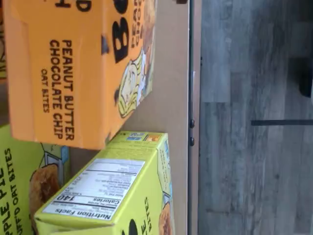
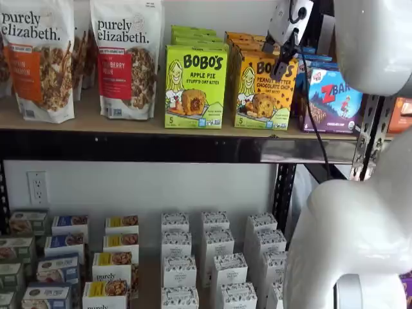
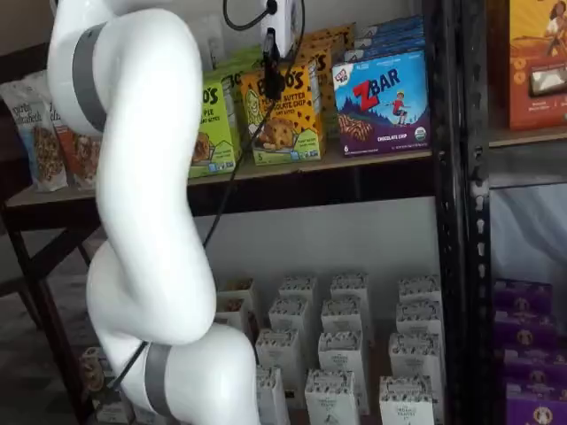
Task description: Pick up the orange box on the top shelf, the fifth box from the left
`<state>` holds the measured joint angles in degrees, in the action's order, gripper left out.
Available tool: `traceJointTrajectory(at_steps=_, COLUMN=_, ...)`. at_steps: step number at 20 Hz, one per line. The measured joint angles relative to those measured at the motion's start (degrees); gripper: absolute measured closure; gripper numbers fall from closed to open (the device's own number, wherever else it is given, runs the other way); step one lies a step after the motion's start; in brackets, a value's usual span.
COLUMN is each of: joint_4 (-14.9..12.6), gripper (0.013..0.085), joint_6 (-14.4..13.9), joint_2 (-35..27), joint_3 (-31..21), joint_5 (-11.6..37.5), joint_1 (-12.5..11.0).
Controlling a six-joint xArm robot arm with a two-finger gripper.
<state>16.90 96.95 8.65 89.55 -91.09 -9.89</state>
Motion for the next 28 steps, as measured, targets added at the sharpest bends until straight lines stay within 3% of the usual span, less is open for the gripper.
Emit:
traceJointTrajectory(at_steps=22, joint_4=-5.1, gripper=0.013, joint_6=-0.9, joint_2=-1.5, joint_3=1.7, joint_5=-3.2, joint_1=1.7)
traceJointTrajectory(at_steps=24, joint_4=-5.1, gripper=0.021, joint_6=-0.9, joint_2=-1.3, joint_3=1.3, joint_5=-2.8, joint_1=1.7)
traceJointTrajectory(at_steps=28, joint_4=-5.0, gripper=0.029, joint_6=-0.9, joint_2=-1.1, joint_3=1.0, joint_5=-2.6, joint_1=1.7)
